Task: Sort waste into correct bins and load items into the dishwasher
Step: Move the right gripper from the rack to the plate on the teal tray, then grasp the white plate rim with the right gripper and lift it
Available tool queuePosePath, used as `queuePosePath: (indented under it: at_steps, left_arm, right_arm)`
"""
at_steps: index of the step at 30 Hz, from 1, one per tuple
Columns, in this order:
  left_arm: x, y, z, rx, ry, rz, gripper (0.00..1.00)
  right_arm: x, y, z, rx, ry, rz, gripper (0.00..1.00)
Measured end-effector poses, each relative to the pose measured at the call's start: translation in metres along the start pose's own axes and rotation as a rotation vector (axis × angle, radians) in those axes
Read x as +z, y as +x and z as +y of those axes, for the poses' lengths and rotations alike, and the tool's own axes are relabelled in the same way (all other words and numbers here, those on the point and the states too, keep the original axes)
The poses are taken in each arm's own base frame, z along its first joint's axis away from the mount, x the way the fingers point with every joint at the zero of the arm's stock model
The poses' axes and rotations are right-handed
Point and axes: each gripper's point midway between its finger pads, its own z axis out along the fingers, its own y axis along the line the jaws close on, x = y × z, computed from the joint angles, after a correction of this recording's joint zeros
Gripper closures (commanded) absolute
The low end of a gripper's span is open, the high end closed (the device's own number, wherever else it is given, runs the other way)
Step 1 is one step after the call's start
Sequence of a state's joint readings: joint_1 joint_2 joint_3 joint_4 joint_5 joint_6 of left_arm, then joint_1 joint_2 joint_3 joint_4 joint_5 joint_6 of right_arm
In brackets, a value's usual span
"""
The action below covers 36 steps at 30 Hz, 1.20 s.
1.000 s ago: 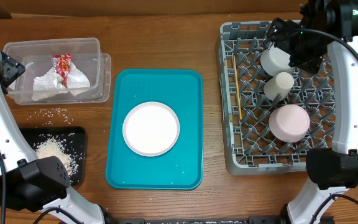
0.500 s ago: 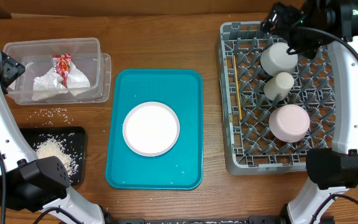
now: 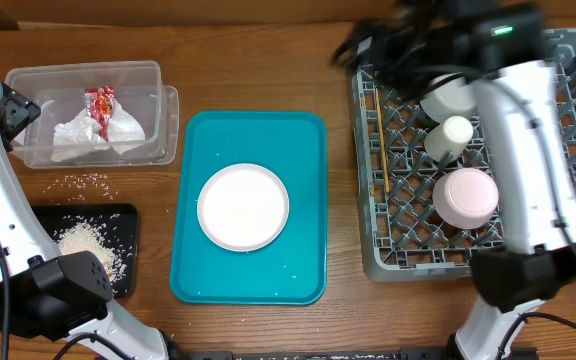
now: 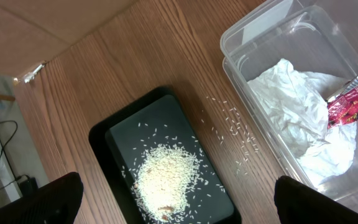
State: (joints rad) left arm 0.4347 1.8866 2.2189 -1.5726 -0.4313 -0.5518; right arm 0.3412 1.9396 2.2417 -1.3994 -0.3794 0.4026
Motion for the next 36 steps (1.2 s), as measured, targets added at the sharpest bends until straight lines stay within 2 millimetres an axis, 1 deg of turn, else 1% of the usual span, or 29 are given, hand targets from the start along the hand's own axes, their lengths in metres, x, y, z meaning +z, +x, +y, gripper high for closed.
queuePosePath:
  at_steps: [1, 3, 5, 8, 12, 14, 15, 16, 17, 22, 26, 27, 28, 30, 34, 36]
  left_arm:
    - [0.0, 0.0, 0.0, 0.0, 0.0, 0.0, 0.0]
    - [0.0, 0.0, 0.0, 0.0, 0.0, 0.0, 0.0]
    - [0.0, 0.0, 0.0, 0.0, 0.001, -0.001, 0.0]
    - [0.0, 0.0, 0.0, -0.001, 0.001, -0.001, 0.0]
    - [0.0, 0.0, 0.0, -0.001, 0.001, -0.001, 0.0]
    - [0.0, 0.0, 0.0, -0.001, 0.001, -0.001, 0.0]
    - [0.0, 0.0, 0.0, -0.001, 0.001, -0.001, 0.0]
    - [0.0, 0.0, 0.0, -0.001, 0.001, -0.001, 0.0]
    - [0.0, 0.0, 0.0, -0.001, 0.001, -0.001, 0.0]
    - [0.0, 0.0, 0.0, -0.001, 0.001, -0.001, 0.0]
    - [0.0, 0.0, 0.0, -0.001, 0.001, -0.001, 0.0]
    - [0.0, 0.0, 0.0, -0.001, 0.001, -0.001, 0.0]
    - [0.0, 0.0, 0.0, -0.001, 0.001, -0.001, 0.0]
    - [0.0, 0.0, 0.0, -0.001, 0.001, -0.001, 0.0]
    - [0.0, 0.0, 0.0, -0.001, 0.001, -0.001, 0.0]
    - [0.0, 0.0, 0.0, -0.001, 0.001, -0.001, 0.0]
  right_arm:
    - [0.015, 0.014, 0.006, -0.035, 0.036, 0.031, 0.0]
    - [0.041, 0.039, 0.01, -0.09, 0.111, 0.086, 0.0]
    - [0.066, 0.06, 0.005, -0.134, 0.194, 0.133, 0.0]
    - [0.112, 0.087, -0.006, -0.186, 0.282, 0.199, 0.07]
    - [0.156, 0.113, -0.032, -0.187, 0.37, 0.291, 0.22]
    - [0.176, 0.121, -0.043, -0.172, 0.387, 0.329, 0.25]
    - [0.183, 0.124, -0.046, -0.165, 0.388, 0.339, 0.27]
    - [0.192, 0.128, -0.05, -0.159, 0.385, 0.356, 0.31]
    - [0.199, 0.131, -0.052, -0.154, 0.381, 0.373, 0.32]
    - [0.225, 0.149, -0.065, -0.107, 0.383, 0.449, 0.38]
    - [0.24, 0.162, -0.072, -0.077, 0.377, 0.506, 0.45]
    - [0.241, 0.165, -0.072, -0.07, 0.377, 0.515, 0.48]
    - [0.242, 0.166, -0.07, -0.07, 0.374, 0.515, 0.54]
    - [0.243, 0.169, -0.067, -0.074, 0.368, 0.519, 0.72]
    - [0.247, 0.177, -0.06, -0.058, 0.379, 0.514, 0.96]
    - [0.248, 0.18, -0.056, -0.037, 0.379, 0.516, 0.96]
